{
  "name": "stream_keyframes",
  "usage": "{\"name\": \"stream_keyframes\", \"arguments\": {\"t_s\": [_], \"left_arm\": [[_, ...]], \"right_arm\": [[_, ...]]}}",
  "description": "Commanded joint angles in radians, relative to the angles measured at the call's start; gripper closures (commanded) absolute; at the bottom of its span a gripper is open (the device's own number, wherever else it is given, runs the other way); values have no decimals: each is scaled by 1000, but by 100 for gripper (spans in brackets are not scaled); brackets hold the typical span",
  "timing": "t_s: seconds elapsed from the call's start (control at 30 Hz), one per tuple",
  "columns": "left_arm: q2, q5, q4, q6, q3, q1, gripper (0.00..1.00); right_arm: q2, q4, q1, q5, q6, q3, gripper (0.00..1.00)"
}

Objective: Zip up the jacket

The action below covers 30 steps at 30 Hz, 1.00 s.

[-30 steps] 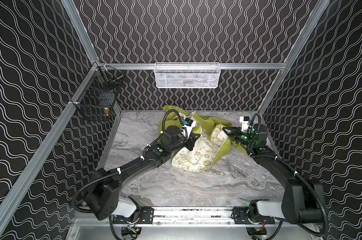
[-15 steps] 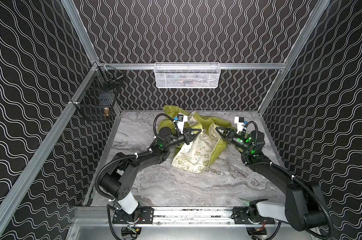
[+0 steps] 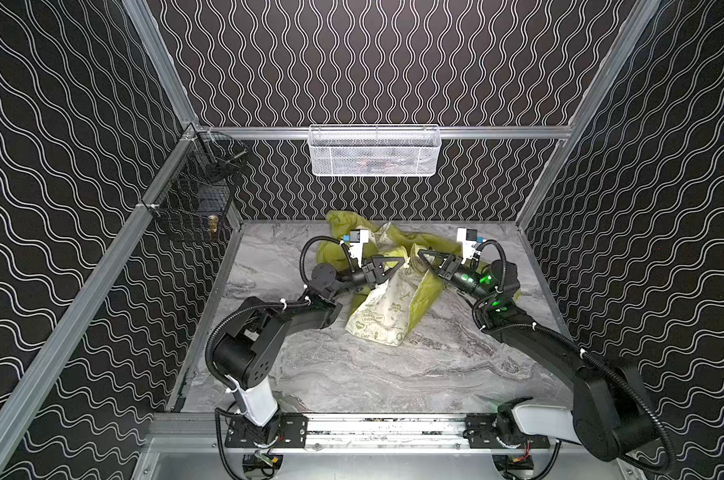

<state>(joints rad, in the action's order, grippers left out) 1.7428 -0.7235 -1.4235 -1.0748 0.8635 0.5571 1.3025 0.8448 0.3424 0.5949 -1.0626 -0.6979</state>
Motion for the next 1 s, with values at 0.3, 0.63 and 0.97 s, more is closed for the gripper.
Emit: {"name": "stream_keyframes", "arguments": {"t_s": [0.3, 0.63, 0.97], "left_arm": [[1, -54, -122, -72, 14, -1, 100], [-3, -59, -123, -79, 26, -2, 100], [-15, -54, -124, -82, 38, -2, 100]], "right_arm": [[-22, 99, 43, -66, -33, 1, 100], [-47, 145, 61, -82, -64, 29, 100], [-58, 199, 68, -102, -109, 52, 100]]}}
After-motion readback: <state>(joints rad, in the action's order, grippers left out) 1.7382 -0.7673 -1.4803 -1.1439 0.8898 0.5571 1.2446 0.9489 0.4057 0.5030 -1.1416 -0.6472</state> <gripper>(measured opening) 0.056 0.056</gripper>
